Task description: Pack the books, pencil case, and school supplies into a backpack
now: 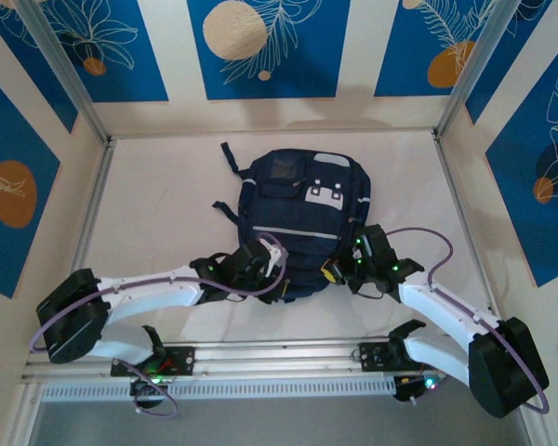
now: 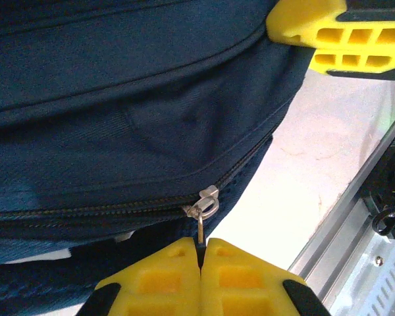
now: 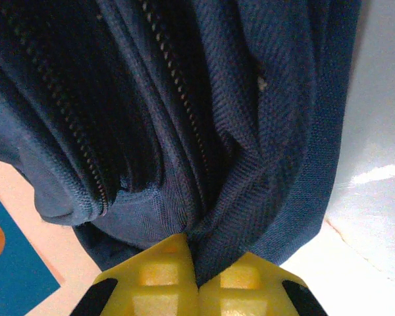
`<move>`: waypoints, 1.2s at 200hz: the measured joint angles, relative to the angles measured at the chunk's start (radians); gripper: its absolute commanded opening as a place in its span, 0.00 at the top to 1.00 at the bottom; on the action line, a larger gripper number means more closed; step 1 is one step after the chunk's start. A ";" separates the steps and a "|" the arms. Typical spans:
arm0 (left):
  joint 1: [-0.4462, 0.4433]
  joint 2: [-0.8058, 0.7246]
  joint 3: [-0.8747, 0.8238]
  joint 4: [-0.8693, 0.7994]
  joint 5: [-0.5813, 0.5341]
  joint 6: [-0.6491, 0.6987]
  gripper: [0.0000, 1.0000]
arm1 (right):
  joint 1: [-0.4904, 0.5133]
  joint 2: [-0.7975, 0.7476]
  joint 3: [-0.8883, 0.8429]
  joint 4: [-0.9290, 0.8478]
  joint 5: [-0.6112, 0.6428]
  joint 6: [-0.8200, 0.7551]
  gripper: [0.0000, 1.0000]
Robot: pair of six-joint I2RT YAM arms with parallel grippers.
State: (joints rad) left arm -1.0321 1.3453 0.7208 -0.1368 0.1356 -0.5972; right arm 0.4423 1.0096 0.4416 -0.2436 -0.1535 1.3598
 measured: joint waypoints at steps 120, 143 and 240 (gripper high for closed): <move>0.029 -0.127 -0.101 -0.029 -0.009 -0.007 1.00 | 0.009 0.013 0.056 -0.118 0.001 -0.087 1.00; 0.029 -0.127 -0.112 -0.015 -0.005 -0.008 1.00 | 0.005 0.067 0.100 -0.163 -0.001 -0.119 1.00; -0.017 0.171 0.067 0.034 0.017 -0.023 1.00 | -0.131 0.307 0.325 -0.314 0.027 -0.260 0.70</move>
State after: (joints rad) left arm -1.0489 1.5166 0.7876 -0.1032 0.1528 -0.6205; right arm 0.3115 1.3170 0.7670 -0.5571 -0.1265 1.1000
